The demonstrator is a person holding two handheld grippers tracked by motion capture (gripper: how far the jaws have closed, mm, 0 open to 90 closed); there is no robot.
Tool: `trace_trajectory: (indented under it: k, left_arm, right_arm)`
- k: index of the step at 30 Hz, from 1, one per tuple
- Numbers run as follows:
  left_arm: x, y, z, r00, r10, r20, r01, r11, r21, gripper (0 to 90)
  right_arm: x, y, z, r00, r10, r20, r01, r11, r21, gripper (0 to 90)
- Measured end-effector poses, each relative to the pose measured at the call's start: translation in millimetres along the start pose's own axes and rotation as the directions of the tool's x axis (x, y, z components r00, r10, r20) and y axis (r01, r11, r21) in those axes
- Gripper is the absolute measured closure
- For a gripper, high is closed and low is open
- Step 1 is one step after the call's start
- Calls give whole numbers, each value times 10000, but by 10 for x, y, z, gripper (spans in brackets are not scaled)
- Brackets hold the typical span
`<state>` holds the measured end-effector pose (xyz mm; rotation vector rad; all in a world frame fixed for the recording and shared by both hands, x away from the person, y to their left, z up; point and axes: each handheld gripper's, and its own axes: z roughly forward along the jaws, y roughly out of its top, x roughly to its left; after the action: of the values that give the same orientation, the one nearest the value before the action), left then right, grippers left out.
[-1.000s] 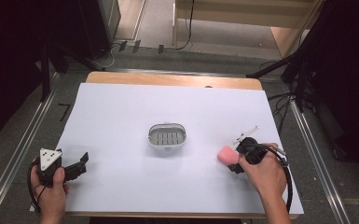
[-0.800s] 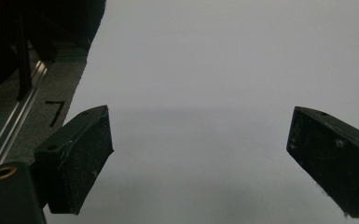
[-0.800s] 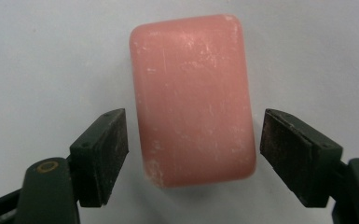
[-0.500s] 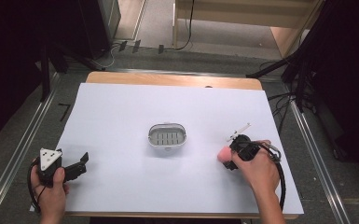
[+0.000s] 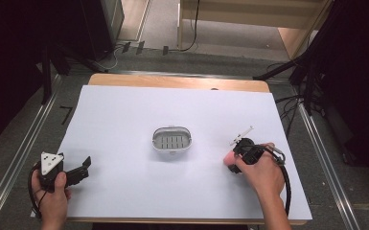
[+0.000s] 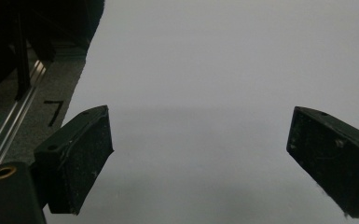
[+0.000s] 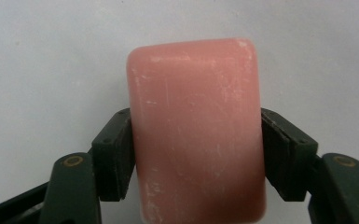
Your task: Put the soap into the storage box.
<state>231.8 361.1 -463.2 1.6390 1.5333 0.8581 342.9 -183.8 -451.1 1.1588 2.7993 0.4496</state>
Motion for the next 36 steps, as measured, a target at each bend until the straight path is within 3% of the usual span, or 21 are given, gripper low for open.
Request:
trace_trajectory:
  k: [9,21,26,36]
  left_arm:
    - [-1,-2,-1,10000,-1,-18,1,10000,-31,73]
    - [-3,0,-2,10000,43,-14,-43,10000,21,73]
    - [-3,0,0,10000,14,-14,-14,10000,-13,73]
    - [-2,0,0,10000,19,2,-19,10000,4,73]
  right_arm:
    - [15,22,1,9995,-289,-95,288,9996,-65,386]
    - [118,191,-51,9925,-1132,-463,1124,9935,-201,387]
    - [173,285,-78,9870,-1507,-558,1497,9885,-219,388]
    - [286,491,-134,9673,-2414,-781,2396,9704,-316,388]
